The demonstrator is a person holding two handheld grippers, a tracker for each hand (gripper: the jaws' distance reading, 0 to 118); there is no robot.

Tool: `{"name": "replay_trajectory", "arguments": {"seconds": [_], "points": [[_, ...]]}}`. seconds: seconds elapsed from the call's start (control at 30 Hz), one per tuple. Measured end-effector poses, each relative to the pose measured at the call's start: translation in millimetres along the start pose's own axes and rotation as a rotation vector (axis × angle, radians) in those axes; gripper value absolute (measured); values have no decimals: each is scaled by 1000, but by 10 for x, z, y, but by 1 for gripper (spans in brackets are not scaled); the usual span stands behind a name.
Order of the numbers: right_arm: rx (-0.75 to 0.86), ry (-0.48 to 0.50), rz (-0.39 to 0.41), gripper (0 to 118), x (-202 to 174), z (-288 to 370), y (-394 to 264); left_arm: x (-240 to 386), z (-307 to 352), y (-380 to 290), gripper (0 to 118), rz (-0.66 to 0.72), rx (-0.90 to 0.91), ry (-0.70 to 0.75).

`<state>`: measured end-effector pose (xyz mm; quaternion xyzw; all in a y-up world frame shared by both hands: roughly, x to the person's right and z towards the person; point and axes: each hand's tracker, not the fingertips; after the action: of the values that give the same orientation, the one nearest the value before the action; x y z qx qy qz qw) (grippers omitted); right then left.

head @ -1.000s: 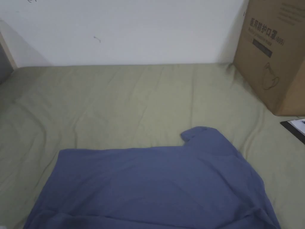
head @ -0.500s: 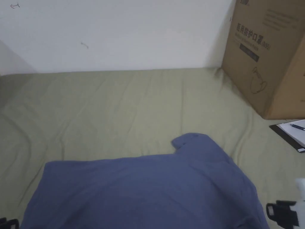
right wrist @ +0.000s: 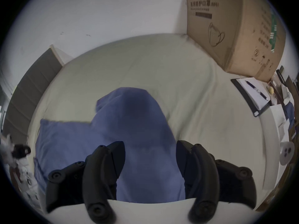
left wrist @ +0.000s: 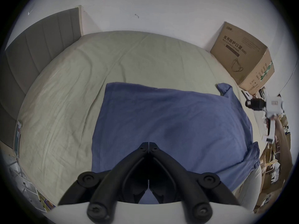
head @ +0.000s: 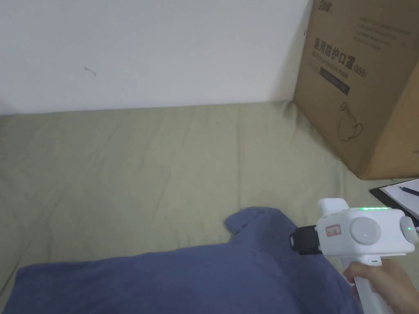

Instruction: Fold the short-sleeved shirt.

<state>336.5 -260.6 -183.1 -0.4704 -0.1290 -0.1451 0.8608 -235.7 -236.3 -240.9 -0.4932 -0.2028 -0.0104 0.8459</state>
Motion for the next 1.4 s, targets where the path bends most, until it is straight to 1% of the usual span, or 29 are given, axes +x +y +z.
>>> {"name": "replay_trajectory", "arguments": {"seconds": [0.03,0.07,0.13,0.17,0.2,0.23,0.27,0.3,0.33,0.4,0.43,0.47,0.5,0.53,0.57,0.7,0.77,0.8,0.9,0.93,1.0,1.03,1.07,1.1,1.13,1.17,1.23,1.3,1.4], "points": [[-25,-9,-12,69,6,-99,54,-19,-41,-1,0,-2,-13,8],[-36,-14,-4,65,40,-221,109,-45,-82,-4,0,-2,-26,16],[-78,-34,32,31,105,-420,142,-83,-139,7,0,9,-42,23],[-103,-60,39,25,111,-489,116,-112,-171,15,0,22,-48,29],[-103,-60,-13,21,153,-536,78,-144,-203,20,0,35,-51,35],[-72,-11,-111,16,210,-514,59,-176,-232,28,0,48,-50,37],[-58,4,-177,8,253,-474,62,-180,-245,54,0,59,-52,38],[-48,16,-176,2,286,-474,66,-201,-267,75,0,63,-53,38],[-60,15,-148,2,318,-480,70,-227,-287,102,0,64,-54,41],[-77,22,-123,2,339,-476,106,-256,-300,198,4,81,-48,48],[-83,16,-97,1,269,-452,114,-291,-305,257,19,91,-46,53],[-87,7,-83,1,243,-436,127,-325,-328,320,45,101,-49,66],[-85,-7,-60,1,217,-420,132,-367,-363,392,76,108,-58,86],[-80,-18,-39,1,197,-409,133,-386,-388,473,86,115,-64,106],[-81,-26,-29,1,136,-408,138,-430,-424,562,87,125,-60,134],[-82,-39,-21,1,113,-428,120,-631,-691,977,87,168,-57,120],[-81,-41,-27,1,115,-427,118,-663,-853,1158,87,165,-61,128],[-83,-41,-26,1,116,-427,119,-641,-933,1235,87,143,-56,143],[-91,-40,-17,1,103,-435,141,-620,-1223,1376,87,84,-52,267],[-92,-40,-16,1,103,-435,142,-585,-1297,1370,86,91,-60,259],[-97,-43,-31,1,90,-450,154,-503,-1485,1252,81,73,-141,199],[-99,-44,-35,1,83,-450,157,-441,-1453,1216,74,1,-76,302],[-101,-47,-31,1,66,-439,170,-384,-1370,1199,61,-14,-38,292],[-101,-50,-18,1,44,-403,180,-367,-1310,1207,36,18,-54,279],[-100,-52,-10,1,34,-380,188,-358,-1272,1222,14,19,-48,284],[-98,-52,-2,1,24,-342,198,-363,-1252,1242,5,17,-44,293],[-81,-50,-7,1,23,-256,216,-380,-1223,1272,4,36,-64,272],[-50,-46,-37,1,16,-122,219,-343,-1184,1233,3,27,-60,277],[-18,-24,-28,1,23,115,218,-323,-1002,1228,3,12,-45,266]]}}
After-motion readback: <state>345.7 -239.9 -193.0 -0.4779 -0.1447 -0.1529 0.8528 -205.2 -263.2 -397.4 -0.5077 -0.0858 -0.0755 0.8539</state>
